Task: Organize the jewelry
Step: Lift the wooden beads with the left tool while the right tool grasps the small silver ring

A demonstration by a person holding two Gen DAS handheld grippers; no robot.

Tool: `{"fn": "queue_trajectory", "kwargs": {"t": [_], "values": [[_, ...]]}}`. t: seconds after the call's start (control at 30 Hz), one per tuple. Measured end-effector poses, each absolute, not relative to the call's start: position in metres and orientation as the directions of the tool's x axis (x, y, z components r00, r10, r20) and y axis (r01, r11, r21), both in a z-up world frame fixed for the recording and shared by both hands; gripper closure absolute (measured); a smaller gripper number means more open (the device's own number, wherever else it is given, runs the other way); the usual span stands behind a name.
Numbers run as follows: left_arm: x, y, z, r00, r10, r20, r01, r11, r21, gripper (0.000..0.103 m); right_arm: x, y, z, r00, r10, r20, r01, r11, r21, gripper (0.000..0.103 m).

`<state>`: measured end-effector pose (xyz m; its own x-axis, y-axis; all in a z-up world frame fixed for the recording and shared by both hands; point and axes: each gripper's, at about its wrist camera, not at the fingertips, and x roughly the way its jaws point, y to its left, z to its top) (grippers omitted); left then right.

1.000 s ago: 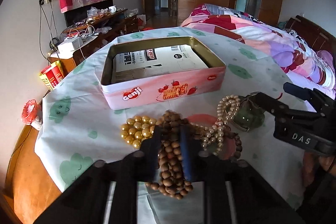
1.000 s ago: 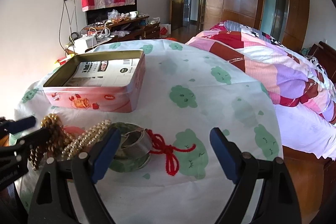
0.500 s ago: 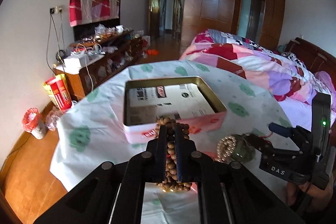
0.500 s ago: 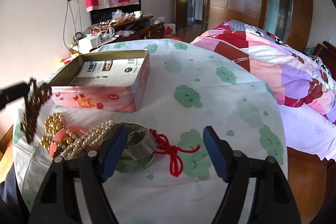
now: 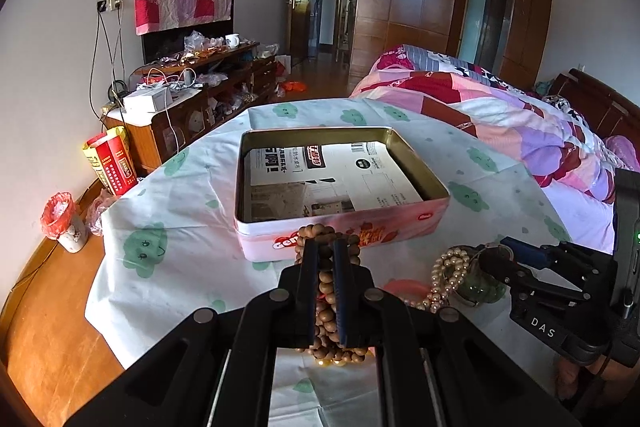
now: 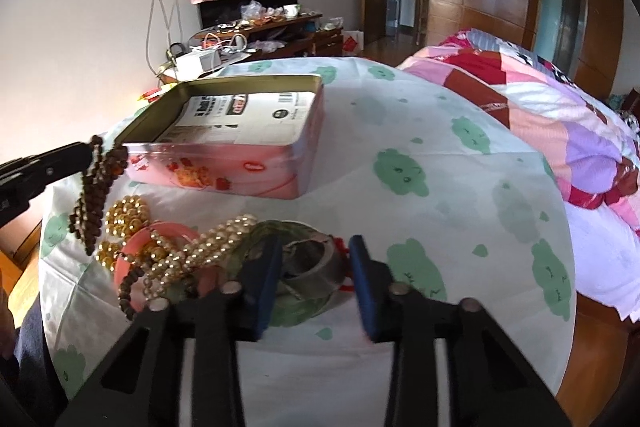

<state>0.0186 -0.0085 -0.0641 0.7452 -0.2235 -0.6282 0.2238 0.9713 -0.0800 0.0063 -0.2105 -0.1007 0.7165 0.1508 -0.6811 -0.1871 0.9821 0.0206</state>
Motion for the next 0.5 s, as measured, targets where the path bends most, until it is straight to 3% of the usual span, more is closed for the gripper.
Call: {"fn": "queue_trajectory", "kwargs": {"t": [0.07, 0.17, 0.3, 0.4, 0.47, 0.5], "values": [[0.0179, -0.0091, -0.0638, 0.745, -0.224, -0.628, 0.226, 0.971, -0.078, 0.097, 0.0056, -0.2092, -0.1002, 0.719, 0.148, -0.679, -0.189, 0.982, 0.014, 0.07], [0.0179, -0.0089, -0.0635, 0.747, -0.223, -0.627, 0.226, 0.971, -0.077, 0.097, 0.0041, -0.2123, -0.0956, 0.736, 0.156, -0.659, -0.185, 0.982, 0.025, 0.084], [0.0179, -0.0091, -0.0634, 0.743, -0.224, -0.63, 0.227, 0.971, -0.079, 0.097, 0.0045, -0.2114, -0.0946, 0.737, 0.154, -0.658, -0.189, 0.982, 0.018, 0.084], [0.0183, -0.009, -0.0633, 0.741, -0.226, -0.632, 0.227, 0.971, -0.081, 0.097, 0.0086, -0.2148, -0.0955, 0.726, 0.153, -0.67, -0.177, 0.984, 0.032, 0.082], [0.0184, -0.0087, -0.0633, 0.742, -0.224, -0.632, 0.224, 0.971, -0.081, 0.097, 0.0103, -0.2169, -0.097, 0.718, 0.144, -0.68, -0.167, 0.985, 0.033, 0.073], [0.0189, -0.0083, -0.0644, 0.742, -0.223, -0.632, 0.222, 0.972, -0.082, 0.097, 0.0109, -0.2174, -0.097, 0.72, 0.119, -0.683, -0.149, 0.989, 0.015, 0.064]]}}
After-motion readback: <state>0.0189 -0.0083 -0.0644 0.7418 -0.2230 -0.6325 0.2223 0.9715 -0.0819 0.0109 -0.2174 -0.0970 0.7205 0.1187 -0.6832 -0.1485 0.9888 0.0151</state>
